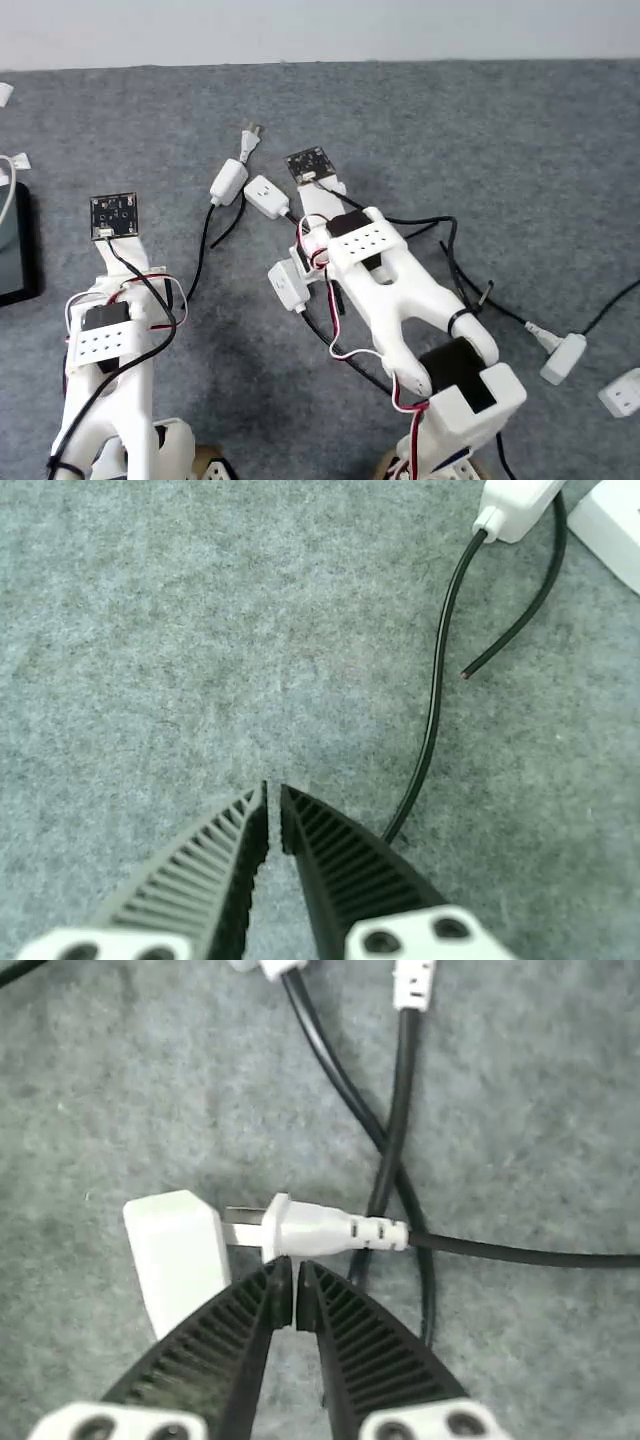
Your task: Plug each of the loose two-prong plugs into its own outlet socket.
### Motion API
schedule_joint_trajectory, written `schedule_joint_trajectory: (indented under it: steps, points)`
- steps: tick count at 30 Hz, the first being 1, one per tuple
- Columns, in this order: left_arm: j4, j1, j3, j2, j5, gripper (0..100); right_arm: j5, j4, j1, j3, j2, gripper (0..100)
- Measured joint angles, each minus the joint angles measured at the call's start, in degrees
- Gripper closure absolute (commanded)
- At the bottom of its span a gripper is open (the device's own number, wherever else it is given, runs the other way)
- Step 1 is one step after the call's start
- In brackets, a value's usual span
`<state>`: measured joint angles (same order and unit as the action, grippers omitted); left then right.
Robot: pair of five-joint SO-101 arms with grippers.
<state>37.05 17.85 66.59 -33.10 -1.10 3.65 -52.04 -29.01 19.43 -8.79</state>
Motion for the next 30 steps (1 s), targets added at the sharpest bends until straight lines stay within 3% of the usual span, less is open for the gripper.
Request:
schedule_joint_trajectory:
  steps: [30]
  points:
    - [0.00, 0.00, 0.00, 0.00, 0.00, 98, -0.88, -1.76, -10.81, 1.93, 3.08, 99.0]
